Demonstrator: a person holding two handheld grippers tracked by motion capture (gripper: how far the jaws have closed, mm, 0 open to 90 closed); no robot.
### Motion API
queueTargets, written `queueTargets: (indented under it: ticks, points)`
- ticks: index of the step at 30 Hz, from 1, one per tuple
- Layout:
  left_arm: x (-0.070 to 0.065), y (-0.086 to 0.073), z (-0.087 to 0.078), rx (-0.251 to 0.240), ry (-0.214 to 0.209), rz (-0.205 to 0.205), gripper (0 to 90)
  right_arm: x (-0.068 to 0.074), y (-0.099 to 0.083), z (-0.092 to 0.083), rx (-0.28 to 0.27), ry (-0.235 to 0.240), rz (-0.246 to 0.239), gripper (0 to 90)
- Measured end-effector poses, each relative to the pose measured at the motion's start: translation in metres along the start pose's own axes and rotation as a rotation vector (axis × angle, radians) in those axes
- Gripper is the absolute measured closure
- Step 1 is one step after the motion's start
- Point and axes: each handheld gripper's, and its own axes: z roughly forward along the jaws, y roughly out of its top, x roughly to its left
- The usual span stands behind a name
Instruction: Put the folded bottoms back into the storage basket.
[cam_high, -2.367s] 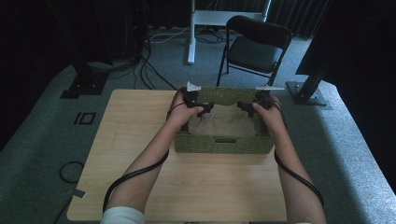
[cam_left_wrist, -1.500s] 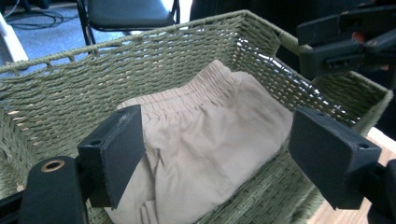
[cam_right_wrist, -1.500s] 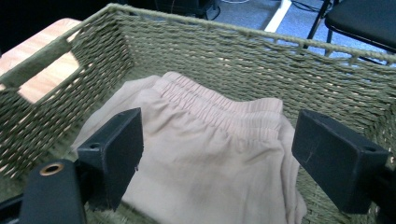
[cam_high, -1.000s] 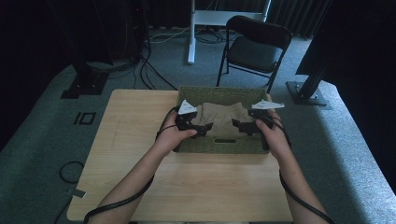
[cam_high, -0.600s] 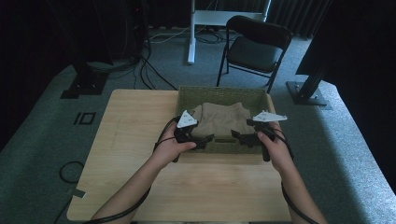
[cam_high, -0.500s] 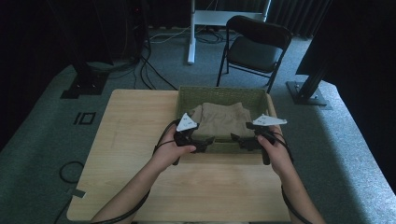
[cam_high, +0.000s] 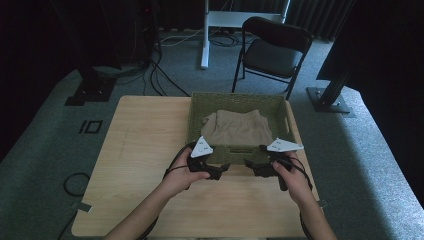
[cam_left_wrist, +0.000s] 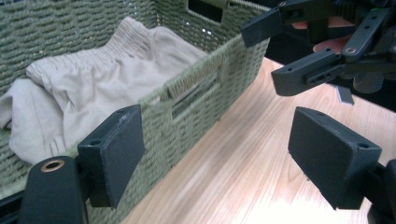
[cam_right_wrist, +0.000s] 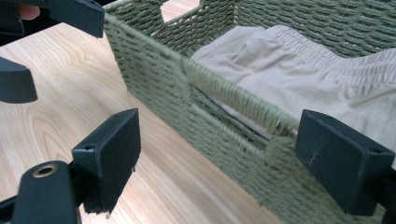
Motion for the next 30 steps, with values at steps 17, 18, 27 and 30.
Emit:
queueTargets:
  ticks: [17, 18, 27, 30]
  points:
    - [0.004, -0.057, 0.0, 0.062, 0.017, -0.061, 19.5, 0.0, -0.053, 0.008, 0.056, -0.006, 0.016, 13.8]
    - [0.005, -0.059, 0.0, 0.067, 0.019, -0.063, 19.5, -0.002, -0.057, 0.008, 0.062, -0.01, 0.021, 13.8]
    - [0.017, -0.082, -0.008, 0.072, 0.062, -0.115, 19.5, -0.013, -0.081, 0.004, 0.089, -0.062, 0.055, 13.8]
    - [0.02, -0.087, -0.011, 0.07, 0.079, -0.128, 19.5, -0.016, -0.086, 0.001, 0.097, -0.08, 0.065, 13.8]
